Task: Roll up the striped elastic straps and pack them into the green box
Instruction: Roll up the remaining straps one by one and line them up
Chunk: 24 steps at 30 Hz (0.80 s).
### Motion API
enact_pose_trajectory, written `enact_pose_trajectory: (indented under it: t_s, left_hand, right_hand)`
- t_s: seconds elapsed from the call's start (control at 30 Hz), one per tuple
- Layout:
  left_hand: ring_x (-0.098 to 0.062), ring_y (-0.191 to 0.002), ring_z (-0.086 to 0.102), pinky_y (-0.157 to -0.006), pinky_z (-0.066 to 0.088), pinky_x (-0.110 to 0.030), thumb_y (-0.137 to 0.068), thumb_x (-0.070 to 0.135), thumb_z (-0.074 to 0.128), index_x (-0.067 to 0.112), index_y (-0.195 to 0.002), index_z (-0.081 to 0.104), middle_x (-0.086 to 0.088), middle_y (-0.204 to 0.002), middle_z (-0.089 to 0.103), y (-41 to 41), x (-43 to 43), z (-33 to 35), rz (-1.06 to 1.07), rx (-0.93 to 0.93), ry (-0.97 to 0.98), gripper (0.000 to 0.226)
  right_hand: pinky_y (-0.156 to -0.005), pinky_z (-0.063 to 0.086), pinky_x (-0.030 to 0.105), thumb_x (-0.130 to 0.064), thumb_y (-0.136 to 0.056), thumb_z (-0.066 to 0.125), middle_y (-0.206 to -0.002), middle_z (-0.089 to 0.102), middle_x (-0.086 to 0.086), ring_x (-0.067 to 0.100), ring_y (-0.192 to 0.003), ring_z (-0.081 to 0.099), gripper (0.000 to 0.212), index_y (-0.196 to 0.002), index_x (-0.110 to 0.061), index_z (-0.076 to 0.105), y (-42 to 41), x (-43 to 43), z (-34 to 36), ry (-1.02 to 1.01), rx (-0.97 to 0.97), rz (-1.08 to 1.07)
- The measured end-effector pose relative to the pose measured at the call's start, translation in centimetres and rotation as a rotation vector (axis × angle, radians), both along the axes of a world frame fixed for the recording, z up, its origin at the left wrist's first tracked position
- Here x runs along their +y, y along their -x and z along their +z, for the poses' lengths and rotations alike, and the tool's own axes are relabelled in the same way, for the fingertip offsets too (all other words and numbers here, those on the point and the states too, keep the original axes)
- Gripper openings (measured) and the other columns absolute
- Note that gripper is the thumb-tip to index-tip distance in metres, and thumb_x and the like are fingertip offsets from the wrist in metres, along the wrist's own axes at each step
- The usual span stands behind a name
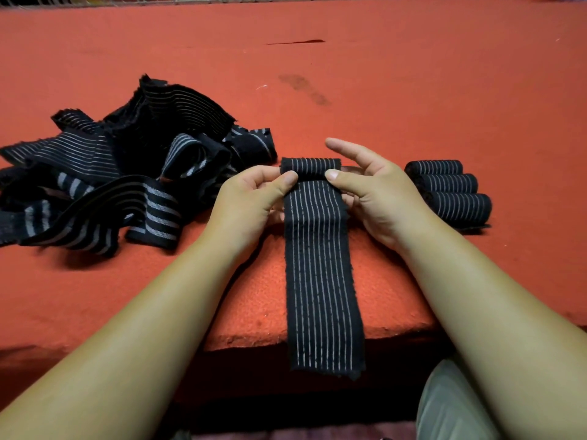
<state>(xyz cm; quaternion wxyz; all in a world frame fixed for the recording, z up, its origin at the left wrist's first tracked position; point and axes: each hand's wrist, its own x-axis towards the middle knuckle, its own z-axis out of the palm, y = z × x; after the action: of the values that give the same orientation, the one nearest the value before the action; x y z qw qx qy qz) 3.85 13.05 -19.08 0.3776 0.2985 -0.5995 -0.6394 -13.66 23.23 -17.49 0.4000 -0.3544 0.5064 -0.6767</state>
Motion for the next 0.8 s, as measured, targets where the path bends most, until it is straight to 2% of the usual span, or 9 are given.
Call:
enact_pose_trajectory:
  t_s: [0.1, 0.17, 0.3, 0.37, 0.43, 0.57, 0.67, 0.73, 0.8]
  left_hand:
    - [-0.004, -0.059, 0.063, -0.054, 0.053, -0.020, -0.101, 0.016, 0.075, 0.001, -0.112, 0.076, 0.002, -0.071, 0.069, 0.03, 0.03, -0.08, 0.124, -0.012, 0.067, 0.019]
    - [-0.006, -0.060, 0.063, -0.054, 0.051, -0.018, -0.101, 0.014, 0.075, 0.001, -0.110, 0.079, 0.000, -0.072, 0.071, 0.03, 0.08, -0.05, 0.153, 0.007, 0.082, 0.016]
    - [-0.006, -0.063, 0.061, -0.053, 0.049, -0.017, -0.101, 0.015, 0.075, 0.002, -0.112, 0.082, 0.001, -0.073, 0.073, -0.14, -0.02, 0.08, 0.147, 0.050, 0.053, 0.018]
    - [-0.006, -0.064, 0.065, -0.054, 0.050, -0.017, -0.100, 0.016, 0.075, 0.003, -0.113, 0.082, 0.002, -0.075, 0.076, -0.20, -0.08, 0.17, 0.140, 0.055, 0.043, 0.020]
    - [-0.011, -0.070, 0.068, -0.058, 0.052, -0.020, -0.099, 0.019, 0.077, 0.006, -0.112, 0.083, -0.005, -0.084, 0.080, -0.20, -0.14, 0.16, 0.136, 0.047, 0.040, 0.019]
    - [-0.011, -0.068, 0.067, -0.059, 0.053, -0.022, -0.097, 0.018, 0.079, 0.009, -0.109, 0.082, -0.005, -0.085, 0.078, -0.20, -0.39, 0.01, 0.157, 0.009, 0.046, 0.015]
    - [-0.012, -0.074, 0.073, -0.061, 0.055, -0.022, -0.098, 0.015, 0.078, 0.011, -0.117, 0.079, -0.009, -0.097, 0.077, -0.18, -0.45, 0.13, 0.125, 0.027, 0.026, 0.019]
    - [-0.014, -0.077, 0.075, -0.064, 0.058, -0.023, -0.099, 0.013, 0.077, 0.011, -0.120, 0.078, -0.011, -0.099, 0.076, -0.09, -0.35, 0.22, 0.115, 0.044, 0.012, 0.021]
    - [-0.015, -0.077, 0.076, -0.065, 0.059, -0.024, -0.098, 0.010, 0.077, 0.010, -0.120, 0.076, -0.009, -0.097, 0.076, -0.01, -0.23, 0.32, 0.117, 0.074, -0.017, 0.022]
  right_hand:
    - [-0.094, 0.058, 0.029, 0.004, -0.098, 0.069, -0.081, 0.075, -0.016, 0.001, -0.087, 0.071, 0.042, -0.138, -0.010, 0.068, 0.19, -0.32, -0.31, -0.028, 0.078, -0.062]
    - [-0.097, 0.060, 0.032, 0.004, -0.097, 0.072, -0.089, 0.076, -0.012, 0.006, -0.093, 0.072, 0.037, -0.131, -0.010, 0.073, 0.33, -0.33, -0.41, -0.034, 0.123, -0.090]
    - [-0.081, 0.062, 0.027, 0.005, -0.095, 0.073, -0.105, 0.080, 0.000, 0.013, -0.094, 0.075, 0.038, -0.129, -0.012, 0.075, 0.04, -0.07, -0.35, -0.054, 0.196, -0.098]
    - [-0.084, 0.064, 0.029, 0.006, -0.095, 0.072, -0.116, 0.081, 0.007, 0.015, -0.099, 0.076, 0.041, -0.132, -0.012, 0.074, -0.16, -0.10, -0.56, -0.067, 0.217, -0.090]
    - [-0.088, 0.064, 0.031, 0.007, -0.095, 0.071, -0.117, 0.081, 0.007, 0.014, -0.102, 0.075, 0.042, -0.133, -0.012, 0.073, -0.23, -0.21, -0.80, -0.071, 0.259, -0.094]
    - [-0.090, 0.064, 0.041, 0.005, -0.095, 0.072, -0.114, 0.081, 0.005, 0.015, -0.100, 0.076, 0.038, -0.126, -0.017, 0.075, -0.31, -0.22, -0.71, -0.074, 0.346, -0.096]
    - [-0.090, 0.062, 0.050, -0.002, -0.096, 0.074, -0.109, 0.080, 0.010, 0.016, -0.087, 0.071, 0.039, -0.123, -0.029, 0.076, -0.26, -0.21, -0.75, -0.080, 0.416, -0.101]
    - [-0.083, 0.062, 0.047, -0.010, -0.096, 0.076, -0.095, 0.078, 0.011, 0.015, -0.078, 0.068, 0.042, -0.127, -0.037, 0.074, -0.16, -0.21, -0.82, -0.105, 0.456, -0.126]
    - [-0.073, 0.059, 0.037, -0.015, -0.097, 0.077, -0.085, 0.073, 0.006, 0.013, -0.072, 0.068, 0.043, -0.136, -0.032, 0.069, -0.20, -0.24, -0.88, -0.136, 0.464, -0.170]
